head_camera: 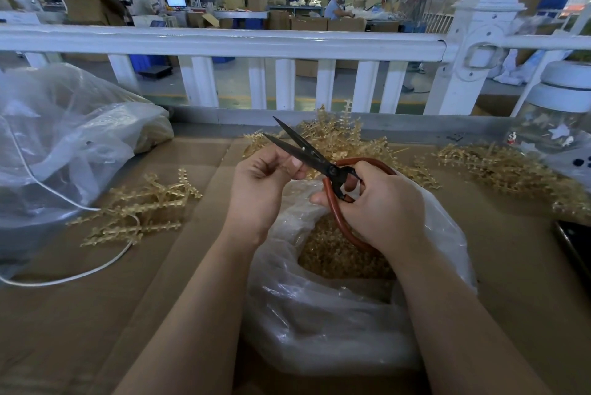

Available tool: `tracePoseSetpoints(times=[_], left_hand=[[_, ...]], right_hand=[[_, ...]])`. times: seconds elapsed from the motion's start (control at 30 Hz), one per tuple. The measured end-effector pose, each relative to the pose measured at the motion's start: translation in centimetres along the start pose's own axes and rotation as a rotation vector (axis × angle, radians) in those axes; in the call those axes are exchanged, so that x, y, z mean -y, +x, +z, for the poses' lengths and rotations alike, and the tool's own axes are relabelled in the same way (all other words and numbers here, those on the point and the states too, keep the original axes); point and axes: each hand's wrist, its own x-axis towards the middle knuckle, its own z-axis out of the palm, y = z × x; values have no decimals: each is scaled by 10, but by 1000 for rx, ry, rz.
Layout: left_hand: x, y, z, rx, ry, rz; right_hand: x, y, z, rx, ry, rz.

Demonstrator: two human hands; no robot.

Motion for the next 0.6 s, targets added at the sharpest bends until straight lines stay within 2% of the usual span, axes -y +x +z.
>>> tracePoseSetpoints(times=[0.23,0.33,0.43,0.5,0.6], left_hand=[[-1,0,1,11,-47,-42],[-2,1,3,-39,-258,-221],[-5,4,-1,-108,-500,-392],[-6,5,-3,-138,-583,-456],[-8,5,-4,-134,-647,-521]], right_hand=[[-1,2,2,14,27,20],[-1,0,4,22,119,33],[2,0,3,15,386,125],[2,3,3,-15,509,220],[-1,6,3,-34,567,364]])
